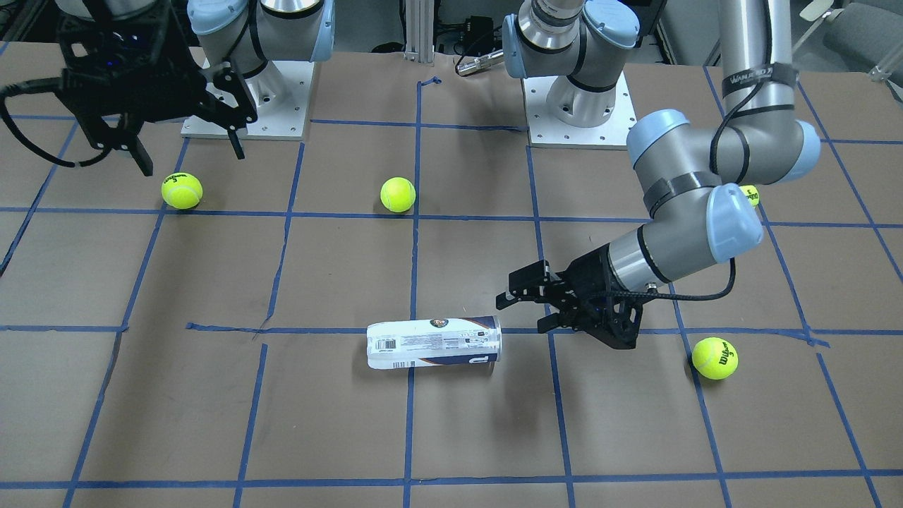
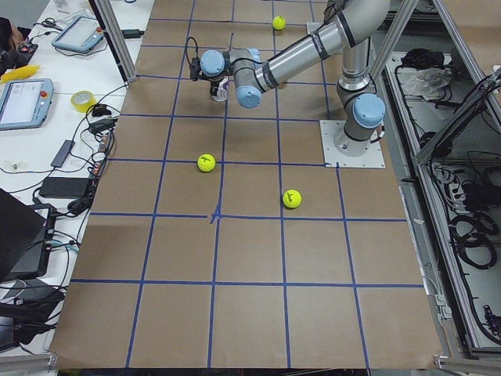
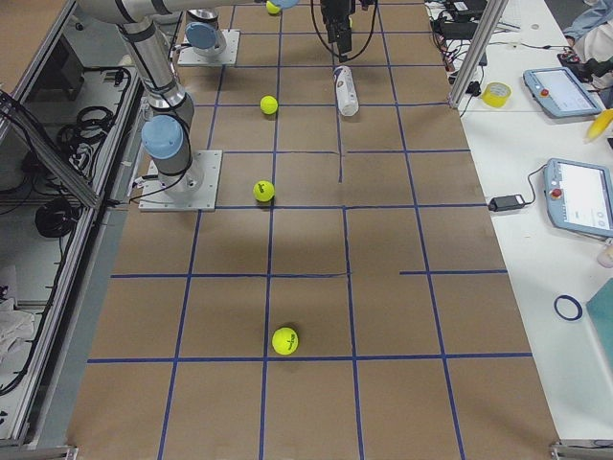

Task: Lift up tennis ball bucket
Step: 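Raise the right gripper away while the left gripper reaches toward the can, then close the left gripper around the can's open end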

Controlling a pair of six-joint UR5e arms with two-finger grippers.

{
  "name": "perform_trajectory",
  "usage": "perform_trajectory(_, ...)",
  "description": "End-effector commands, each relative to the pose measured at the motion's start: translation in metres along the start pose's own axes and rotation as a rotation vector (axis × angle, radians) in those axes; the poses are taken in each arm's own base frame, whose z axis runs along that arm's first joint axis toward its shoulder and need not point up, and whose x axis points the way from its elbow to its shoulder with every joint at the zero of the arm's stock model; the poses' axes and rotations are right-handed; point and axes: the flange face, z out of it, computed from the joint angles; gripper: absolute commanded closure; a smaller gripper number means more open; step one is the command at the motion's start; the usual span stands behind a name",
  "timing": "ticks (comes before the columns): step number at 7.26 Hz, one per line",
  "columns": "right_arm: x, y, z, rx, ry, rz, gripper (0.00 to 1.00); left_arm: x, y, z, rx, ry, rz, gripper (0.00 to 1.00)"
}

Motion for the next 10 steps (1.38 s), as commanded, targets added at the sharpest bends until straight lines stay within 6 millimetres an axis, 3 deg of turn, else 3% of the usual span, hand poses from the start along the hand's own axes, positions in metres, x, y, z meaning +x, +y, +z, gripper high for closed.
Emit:
perform_trajectory(1, 0.004, 0.006, -0.001, -0.016, -0.003, 0.068, 0.0, -0.022, 0.0, 0.035, -0.032, 0.064, -0.038, 0.0)
perform_trajectory(3, 0.004, 0.007, -0.002, -0.018, -0.002, 0.117, 0.0, -0.018, -0.001, 0.066, -0.052, 0.073, -0.039, 0.0)
perform_trajectory(5, 0.003, 0.007, -0.004, -0.012, -0.008, 0.147, 0.0, -0.014, 0.001, 0.079, -0.073, 0.082, -0.074, 0.0)
perform_trajectory(6, 0.002, 0.009, -0.006, -0.009, -0.009, 0.194, 0.0, -0.016, 0.001, 0.08, -0.076, 0.075, -0.073, 0.19)
perform_trajectory(7, 0.001, 0.01, -0.009, -0.006, -0.009, 0.197, 0.0, -0.014, 0.0, 0.079, -0.072, 0.079, -0.075, 0.85)
perform_trajectory(8, 0.001, 0.01, -0.008, -0.007, -0.009, 0.198, 0.0, -0.014, -0.001, 0.078, -0.077, 0.078, -0.162, 1.0)
perform_trajectory(10, 0.0, 0.011, -0.007, -0.011, -0.008, 0.198, 0.0, 0.005, -0.029, 0.049, -0.02, 0.058, -0.337, 1.0)
